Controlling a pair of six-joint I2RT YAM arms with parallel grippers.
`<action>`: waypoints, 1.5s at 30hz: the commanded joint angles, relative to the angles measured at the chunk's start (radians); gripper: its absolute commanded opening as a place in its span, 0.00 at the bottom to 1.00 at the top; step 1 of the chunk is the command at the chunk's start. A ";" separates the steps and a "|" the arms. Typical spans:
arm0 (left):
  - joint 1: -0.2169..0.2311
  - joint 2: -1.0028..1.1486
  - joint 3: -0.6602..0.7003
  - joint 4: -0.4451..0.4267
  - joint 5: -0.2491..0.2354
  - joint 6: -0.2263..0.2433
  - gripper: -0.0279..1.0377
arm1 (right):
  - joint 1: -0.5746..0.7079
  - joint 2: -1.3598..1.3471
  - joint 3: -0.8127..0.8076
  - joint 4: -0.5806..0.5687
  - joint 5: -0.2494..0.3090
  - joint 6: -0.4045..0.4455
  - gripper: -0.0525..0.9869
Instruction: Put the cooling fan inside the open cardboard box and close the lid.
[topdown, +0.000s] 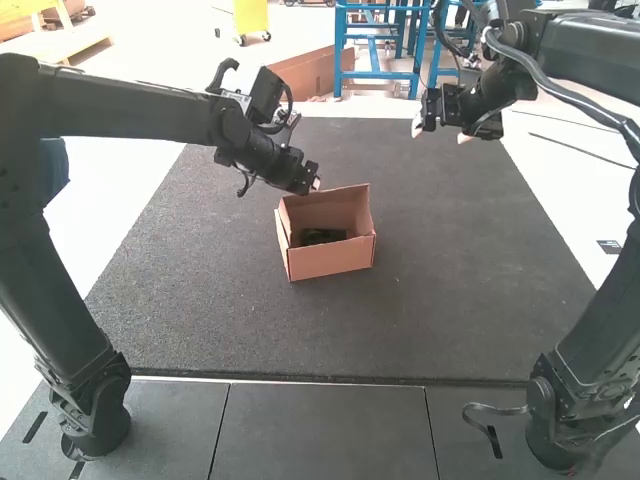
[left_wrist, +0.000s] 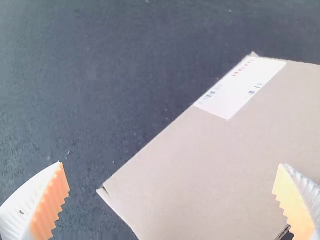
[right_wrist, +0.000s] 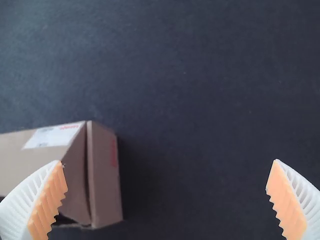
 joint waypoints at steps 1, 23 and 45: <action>-0.027 -0.004 -0.038 -0.028 -0.010 0.007 0.93 | -0.020 -0.035 -0.017 0.003 -0.043 0.012 0.93; -0.060 0.062 -0.199 0.109 -0.105 0.017 0.94 | -0.021 -0.114 0.010 -0.089 -0.121 0.100 0.93; 0.007 -0.562 -0.175 0.304 -0.064 -0.047 0.93 | -0.104 -0.542 -0.536 0.414 -0.135 -0.112 0.93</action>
